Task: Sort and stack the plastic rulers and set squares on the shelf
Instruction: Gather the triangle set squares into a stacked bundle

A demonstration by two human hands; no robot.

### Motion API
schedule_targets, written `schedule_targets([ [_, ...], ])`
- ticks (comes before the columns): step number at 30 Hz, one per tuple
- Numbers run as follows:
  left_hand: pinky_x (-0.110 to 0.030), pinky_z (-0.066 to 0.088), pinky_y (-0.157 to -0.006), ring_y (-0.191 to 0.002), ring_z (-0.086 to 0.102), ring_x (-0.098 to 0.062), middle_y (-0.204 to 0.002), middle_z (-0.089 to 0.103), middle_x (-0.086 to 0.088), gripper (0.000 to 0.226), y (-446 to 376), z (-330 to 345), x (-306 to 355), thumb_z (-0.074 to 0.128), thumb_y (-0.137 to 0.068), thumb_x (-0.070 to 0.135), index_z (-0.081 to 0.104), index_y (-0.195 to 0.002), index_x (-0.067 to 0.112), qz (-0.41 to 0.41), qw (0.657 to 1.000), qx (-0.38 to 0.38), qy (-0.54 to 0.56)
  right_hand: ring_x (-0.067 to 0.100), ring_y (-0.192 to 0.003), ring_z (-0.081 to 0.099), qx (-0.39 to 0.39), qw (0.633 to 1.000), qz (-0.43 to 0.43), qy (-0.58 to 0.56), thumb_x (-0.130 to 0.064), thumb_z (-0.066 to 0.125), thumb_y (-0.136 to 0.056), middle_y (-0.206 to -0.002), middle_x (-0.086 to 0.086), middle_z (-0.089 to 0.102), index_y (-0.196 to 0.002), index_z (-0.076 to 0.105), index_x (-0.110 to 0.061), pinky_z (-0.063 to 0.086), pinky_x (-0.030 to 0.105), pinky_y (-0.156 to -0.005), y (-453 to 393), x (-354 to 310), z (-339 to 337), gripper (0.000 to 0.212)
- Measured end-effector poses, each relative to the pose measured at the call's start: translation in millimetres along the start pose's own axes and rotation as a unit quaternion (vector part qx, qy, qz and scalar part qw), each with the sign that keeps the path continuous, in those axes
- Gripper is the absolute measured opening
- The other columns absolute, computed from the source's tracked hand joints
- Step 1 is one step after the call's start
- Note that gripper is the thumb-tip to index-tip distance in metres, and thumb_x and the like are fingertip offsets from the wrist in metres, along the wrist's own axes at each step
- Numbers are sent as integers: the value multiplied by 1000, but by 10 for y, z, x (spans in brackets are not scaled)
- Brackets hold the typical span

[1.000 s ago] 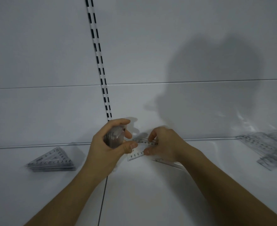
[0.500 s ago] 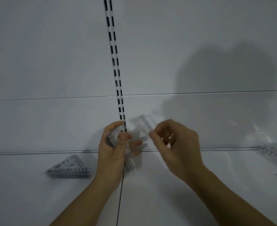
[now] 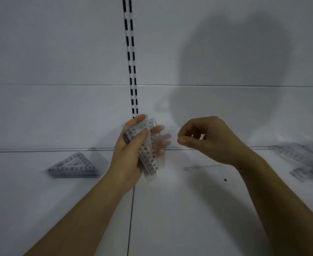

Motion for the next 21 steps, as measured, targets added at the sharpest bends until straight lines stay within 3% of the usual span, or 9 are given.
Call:
schedule_targets([
  [2, -32, 53, -59, -78, 70, -28, -113, 72, -13, 31, 24, -6, -5, 47, -102, 13, 57, -130, 22, -8, 1000, 0, -7, 1, -77, 62, -140, 983, 81, 85, -60, 79, -69, -100, -22, 68, -106, 71, -38, 47, 19, -71, 39, 214, -89, 44],
  [5, -23, 40, -45, -59, 50, -16, -101, 69, -9, 26, 5, -8, -28, 55, -94, 25, 63, -118, 24, -16, 1000, 7, -7, -7, -80, 47, -253, 941, 137, 177, -52, 88, -65, -121, -22, 52, -124, 62, -41, 37, 18, -78, 119, 417, -47, 65],
  [8, -20, 37, -42, -55, 45, -14, -98, 68, -8, 30, -4, -21, -31, 58, -87, 36, 65, -113, 23, -14, 1000, 18, -15, -7, -79, 47, -201, 957, 121, 167, -38, 90, -68, -124, -13, 56, -120, 66, -33, 36, 13, -72, 76, 506, 27, 57],
  [11, -20, 37, -42, -53, 44, -13, -99, 68, -8, 32, -1, -31, -38, 57, -87, 42, 66, -111, 23, -25, 1000, 14, -6, 5, -92, 60, -141, 970, 132, 147, -35, 87, -73, -116, -10, 64, -114, 70, -30, 51, 26, -83, 32, 567, 97, 45],
  [13, -19, 37, -40, -49, 43, -10, -96, 68, -6, 41, 3, -18, -40, 54, -84, 51, 65, -112, 24, -43, 999, 16, 12, 15, -94, 64, -110, 972, 143, 147, -34, 83, -77, -109, -11, 67, -114, 70, -29, 57, 34, -83, 13, 595, 140, 40],
  [16, -20, 39, -41, -47, 38, -8, -92, 65, -3, 60, 14, 20, -18, 45, -77, 70, 65, -115, 28, -76, 997, 18, 30, 18, -97, 62, -82, 968, 122, 205, -34, 75, -83, -104, -9, 69, -108, 70, -29, 53, 34, -84, -29, 611, 219, 26],
  [21, -21, 43, -43, -45, 40, -8, -89, 67, -3, 64, 34, 63, -21, 33, -83, 74, 66, -116, 31, -105, 994, 12, 35, 23, -97, 60, -75, 956, 109, 262, -28, 67, -91, -106, -2, 66, -109, 67, -24, 43, 30, -77, -15, 615, 354, 19],
])
Point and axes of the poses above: each hand's wrist, its own y-axis away from the middle knuckle, its own z-axis out of the palm, x = y × z, the point moved 1 cm from there along -y, towards the middle knuckle
